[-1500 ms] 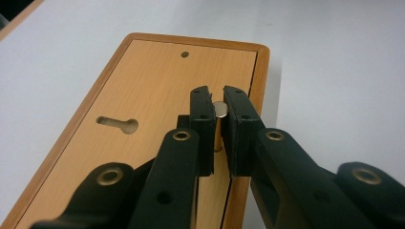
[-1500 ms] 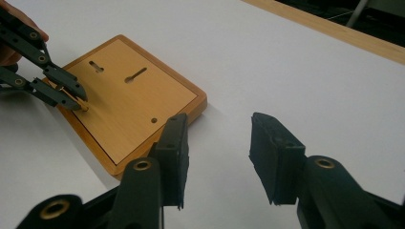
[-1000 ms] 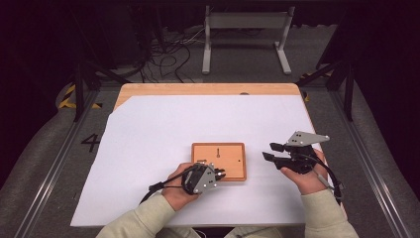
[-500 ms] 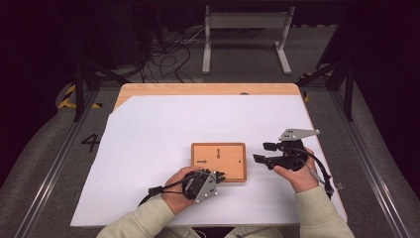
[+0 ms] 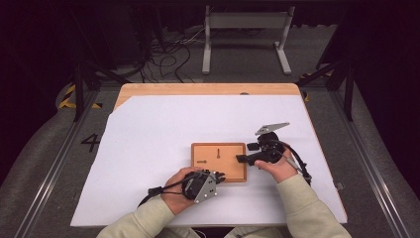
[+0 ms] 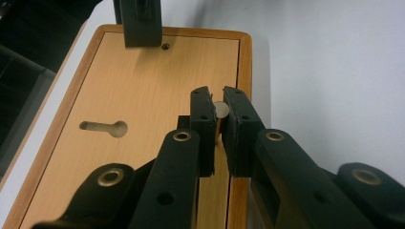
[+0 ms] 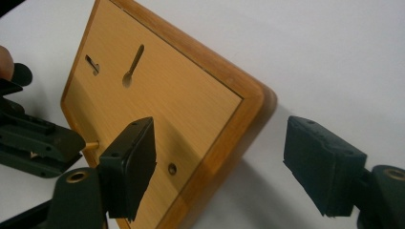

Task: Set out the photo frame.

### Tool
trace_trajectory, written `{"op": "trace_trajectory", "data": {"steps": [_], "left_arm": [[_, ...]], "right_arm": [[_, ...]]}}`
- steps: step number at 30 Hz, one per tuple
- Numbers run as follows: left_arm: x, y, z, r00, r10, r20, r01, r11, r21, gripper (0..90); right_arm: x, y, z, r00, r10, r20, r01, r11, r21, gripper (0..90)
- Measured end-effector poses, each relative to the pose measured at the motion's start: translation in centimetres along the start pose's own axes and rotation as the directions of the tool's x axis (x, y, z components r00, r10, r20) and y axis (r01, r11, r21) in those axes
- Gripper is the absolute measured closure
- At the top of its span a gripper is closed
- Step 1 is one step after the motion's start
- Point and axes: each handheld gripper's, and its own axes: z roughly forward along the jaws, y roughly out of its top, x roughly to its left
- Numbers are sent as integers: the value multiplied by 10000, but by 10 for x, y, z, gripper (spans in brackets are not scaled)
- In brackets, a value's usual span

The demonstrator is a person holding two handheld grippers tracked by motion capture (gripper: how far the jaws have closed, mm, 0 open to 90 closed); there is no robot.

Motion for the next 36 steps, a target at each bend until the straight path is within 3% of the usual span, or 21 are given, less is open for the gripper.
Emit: {"op": "trace_trajectory", "data": {"steps": [8, 16, 19, 21, 23, 24, 26, 27, 28, 29, 31, 32, 33, 34, 35, 36], "left_arm": [[-1, -1, 0, 10000, -90, -16, 89, 9999, -75, 836], [-1, -2, -1, 9998, -211, 45, 212, 9997, -105, 833], [1, -3, -2, 9972, -690, 297, 695, 9975, -150, 820], [3, -4, -6, 9893, -1303, 649, 1313, 9913, -106, 759], [4, -7, -12, 9826, -1627, 890, 1642, 9864, -96, 660], [5, -8, -14, 9782, -1842, 963, 1858, 9826, -78, 637], [9, -15, -23, 9581, -2652, 1084, 2681, 9633, -122, 608], [11, -18, -27, 9432, -3120, 1146, 3144, 9493, -36, 608], [13, -21, -31, 9323, -3450, 1085, 3474, 9377, -35, 606], [17, -24, -36, 9141, -3896, 1125, 3935, 9192, -139, 606], [21, -29, -46, 8853, -4484, 1232, 4566, 8884, -478, 604], [21, -29, -46, 8853, -4484, 1232, 4566, 8884, -478, 585], [23, -31, -54, 8710, -4761, 1215, 4857, 8716, -662, 567], [23, -31, -54, 8710, -4761, 1215, 4857, 8716, -662, 548], [26, -35, -62, 8613, -4973, 1044, 5057, 8589, -809, 533], [27, -38, -66, 8547, -5097, 985, 5178, 8508, -898, 532]], "right_arm": [[-6, 6, 20, 9934, 646, -950, -613, 9974, 372, 268], [-5, 7, 23, 9887, 720, -1316, -663, 9967, 468, 322], [-7, 6, 20, 9858, 780, -1488, -718, 9963, 472, 348], [-7, 6, 19, 9868, 710, -1458, -657, 9970, 411, 350], [-6, 5, 18, 9878, 620, -1429, -576, 9977, 345, 354], [-5, 5, 17, 9881, 575, -1427, -536, 9981, 312, 359], [-3, 5, 14, 9895, 366, -1398, -335, 9991, 245, 371], [-1, 5, 12, 9904, 247, -1360, -221, 9995, 208, 377], [0, 5, 11, 9910, 120, -1330, -98, 9998, 170, 384], [2, 4, 9, 9917, 4, -1284, 14, 9999, 138, 389], [6, 4, 5, 9927, -243, -1180, 247, 9997, 21, 401], [6, 4, 5, 9927, -243, -1180, 247, 9997, 21, 401], [10, 2, 2, 9931, -479, -1071, 470, 9988, -106, 413], [10, 2, 2, 9931, -479, -1071, 470, 9988, -106, 413], [14, 1, -2, 9928, -697, -973, 679, 9975, -218, 425], [15, 1, -3, 9926, -784, -932, 765, 9968, -247, 429]]}}
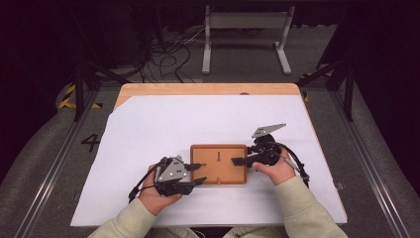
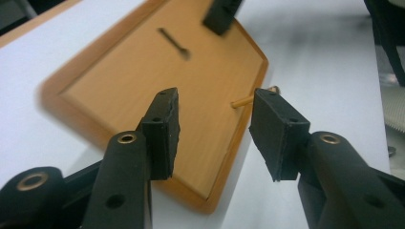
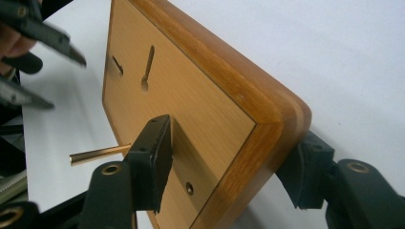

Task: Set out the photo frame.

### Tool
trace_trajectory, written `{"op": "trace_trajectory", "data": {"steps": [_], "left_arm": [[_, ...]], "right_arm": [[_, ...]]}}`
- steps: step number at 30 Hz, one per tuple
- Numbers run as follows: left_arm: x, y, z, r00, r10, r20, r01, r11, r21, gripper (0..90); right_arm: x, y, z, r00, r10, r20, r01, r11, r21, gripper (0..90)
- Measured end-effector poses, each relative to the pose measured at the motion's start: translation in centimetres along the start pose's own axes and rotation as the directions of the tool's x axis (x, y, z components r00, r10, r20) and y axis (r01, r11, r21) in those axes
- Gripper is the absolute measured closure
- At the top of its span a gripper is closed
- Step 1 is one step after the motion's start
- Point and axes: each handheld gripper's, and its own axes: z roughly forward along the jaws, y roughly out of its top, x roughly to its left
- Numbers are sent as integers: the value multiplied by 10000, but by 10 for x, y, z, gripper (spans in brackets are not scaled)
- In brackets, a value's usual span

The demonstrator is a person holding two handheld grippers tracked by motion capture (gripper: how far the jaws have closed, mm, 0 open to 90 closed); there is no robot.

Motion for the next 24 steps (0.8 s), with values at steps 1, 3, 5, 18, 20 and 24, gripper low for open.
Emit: {"op": "trace_trajectory", "data": {"steps": [1, 3, 5, 18, 20, 24], "left_arm": [[3, -1, -4, 9998, -141, -113, 139, 9998, -154, 529], [8, -3, -14, 9984, -474, -293, 462, 9982, -383, 528], [15, -6, -22, 9950, -828, -559, 792, 9948, -634, 529], [46, -27, -31, 9663, -2197, -1340, 2154, 9754, -458, 450], [48, -28, -30, 9648, -2235, -1388, 2200, 9747, -404, 450], [52, -30, -27, 9604, -2318, -1546, 2291, 9728, -353, 450]], "right_arm": [[2, 0, -2, 9999, -132, 55, 132, 9999, -20, 436], [7, -1, -5, 9987, -474, 171, 474, 9989, -26, 452], [13, -2, -9, 9961, -832, 284, 832, 9965, 17, 471], [50, -7, -29, 9473, -3063, 933, 2981, 9500, 927, 556], [52, -7, -30, 9437, -3168, 949, 3075, 9462, 1006, 564], [60, -10, -34, 9355, -3418, 895, 3300, 9358, 1242, 593]]}}
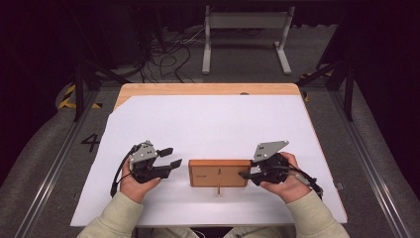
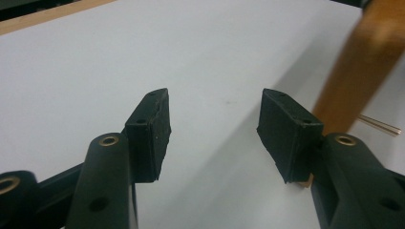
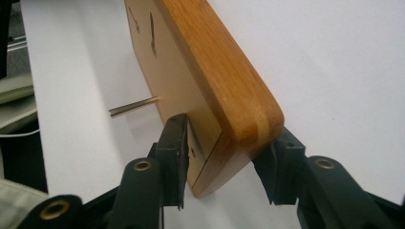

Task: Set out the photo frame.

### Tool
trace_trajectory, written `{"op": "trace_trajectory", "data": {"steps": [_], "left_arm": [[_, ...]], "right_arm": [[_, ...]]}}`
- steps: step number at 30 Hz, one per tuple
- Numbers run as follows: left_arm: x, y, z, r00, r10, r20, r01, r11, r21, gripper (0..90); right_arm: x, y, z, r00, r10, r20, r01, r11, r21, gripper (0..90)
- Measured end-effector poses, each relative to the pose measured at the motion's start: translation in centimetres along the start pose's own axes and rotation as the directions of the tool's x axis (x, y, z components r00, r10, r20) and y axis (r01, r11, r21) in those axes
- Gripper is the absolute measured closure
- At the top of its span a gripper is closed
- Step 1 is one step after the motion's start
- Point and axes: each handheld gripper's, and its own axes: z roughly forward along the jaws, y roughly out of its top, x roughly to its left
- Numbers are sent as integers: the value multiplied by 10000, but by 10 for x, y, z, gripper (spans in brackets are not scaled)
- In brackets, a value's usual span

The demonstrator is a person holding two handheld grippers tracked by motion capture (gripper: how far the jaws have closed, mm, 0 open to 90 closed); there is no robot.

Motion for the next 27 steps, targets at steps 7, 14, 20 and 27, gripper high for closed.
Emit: {"op": "trace_trajectory", "data": {"steps": [7, 14, 20, 27], "left_arm": [[9, -3, 1, 9994, -310, -131, 309, 9995, -79, 454], [7, -3, 5, 10000, -1, -82, 0, 10000, -92, 458], [8, -4, 9, 9985, -482, 273, 481, 9988, 28, 444], [7, -3, 11, 9984, -343, 444, 344, 9994, -11, 490]], "right_arm": [[11, -2, -6, 9994, -347, -94, 349, 9991, 236, 630], [21, -2, -10, 9972, -740, -47, 742, 9958, 539, 625], [31, -5, -12, 9954, -944, -177, 957, 9911, 928, 603], [36, -6, -12, 9951, -972, -174, 985, 9896, 1049, 579]]}}
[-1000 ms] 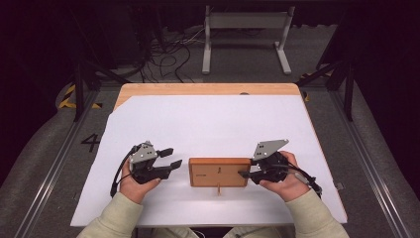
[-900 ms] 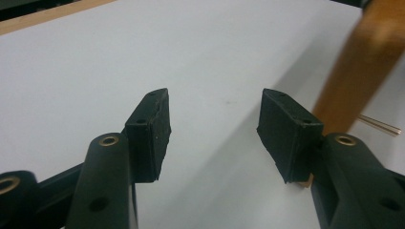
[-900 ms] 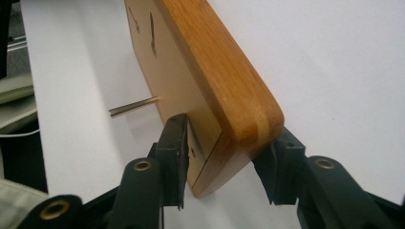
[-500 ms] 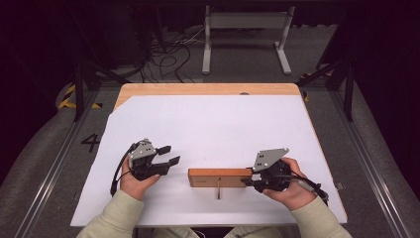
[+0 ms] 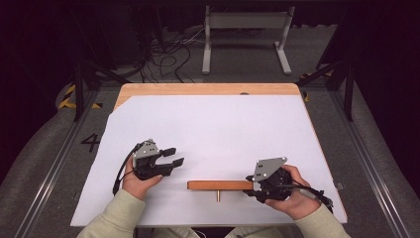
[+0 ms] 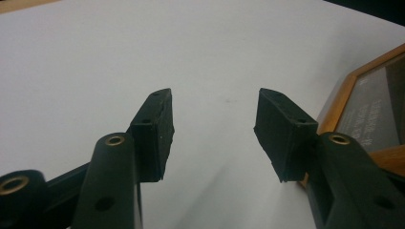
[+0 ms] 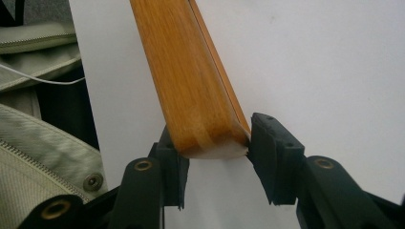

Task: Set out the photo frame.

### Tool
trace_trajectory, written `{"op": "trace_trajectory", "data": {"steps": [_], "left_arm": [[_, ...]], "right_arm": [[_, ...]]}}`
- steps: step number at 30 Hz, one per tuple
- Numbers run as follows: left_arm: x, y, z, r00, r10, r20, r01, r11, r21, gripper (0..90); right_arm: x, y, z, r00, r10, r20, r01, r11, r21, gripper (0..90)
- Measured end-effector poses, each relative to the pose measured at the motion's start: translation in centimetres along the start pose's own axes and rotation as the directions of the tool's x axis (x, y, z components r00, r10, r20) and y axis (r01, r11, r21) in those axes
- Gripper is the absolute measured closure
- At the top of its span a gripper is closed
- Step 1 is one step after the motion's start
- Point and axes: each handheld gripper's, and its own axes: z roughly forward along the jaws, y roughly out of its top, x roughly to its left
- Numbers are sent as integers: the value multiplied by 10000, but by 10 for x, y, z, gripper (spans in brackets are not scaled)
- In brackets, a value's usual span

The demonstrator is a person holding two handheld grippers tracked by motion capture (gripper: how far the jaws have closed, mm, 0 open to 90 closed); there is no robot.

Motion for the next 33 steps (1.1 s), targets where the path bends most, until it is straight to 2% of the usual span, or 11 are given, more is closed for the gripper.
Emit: {"op": "trace_trajectory", "data": {"steps": [5, 10, 15, 19, 22, 24, 25, 26, 29, 32, 33], "left_arm": [[2, 0, -1, 10000, 60, -56, -61, 10000, -28, 466], [1, 0, -1, 9998, 158, -91, -159, 9999, -43, 449], [2, 0, -2, 9997, 90, -242, -92, 9999, -93, 403], [2, 0, -1, 9997, 102, -203, -104, 9999, -106, 401], [2, 0, -1, 9996, 158, -223, -159, 9999, -53, 401], [2, 0, -1, 9996, 157, -228, -158, 9999, -37, 402], [1, 0, -1, 9996, 160, -228, -161, 9999, -23, 402], [1, 0, -1, 9995, 182, -253, -182, 9998, -12, 403], [1, 0, -1, 9995, 182, -257, -182, 9998, -1, 404], [2, 0, -1, 9995, 208, -232, -208, 9998, 15, 404], [2, 0, 0, 9996, 180, -201, -179, 9998, 35, 404]], "right_arm": [[2, -1, -1, 10000, 26, -85, -25, 10000, 65, 560], [2, -4, -5, 9991, 413, 14, -413, 9991, -24, 487], [0, -10, -6, 9983, 576, -21, -576, 9983, 20, 479], [-2, -15, -3, 9979, 635, -142, -630, 9974, 339, 524], [-6, -20, 7, 9961, 732, -501, -683, 9933, 931, 648], [-6, -21, 8, 9957, 730, -576, -668, 9923, 1041, 685], [-7, -22, 11, 9947, 767, -688, -683, 9908, 1171, 730], [-7, -24, 18, 9921, 734, -1017, -595, 9892, 1337, 792], [-8, -27, 27, 9884, 787, -1300, -577, 9857, 1583, 839], [-9, -29, 33, 9860, 882, -1418, -649, 9848, 1610, 865], [-11, -30, 38, 9833, 982, -1531, -761, 9866, 1441, 898]]}}
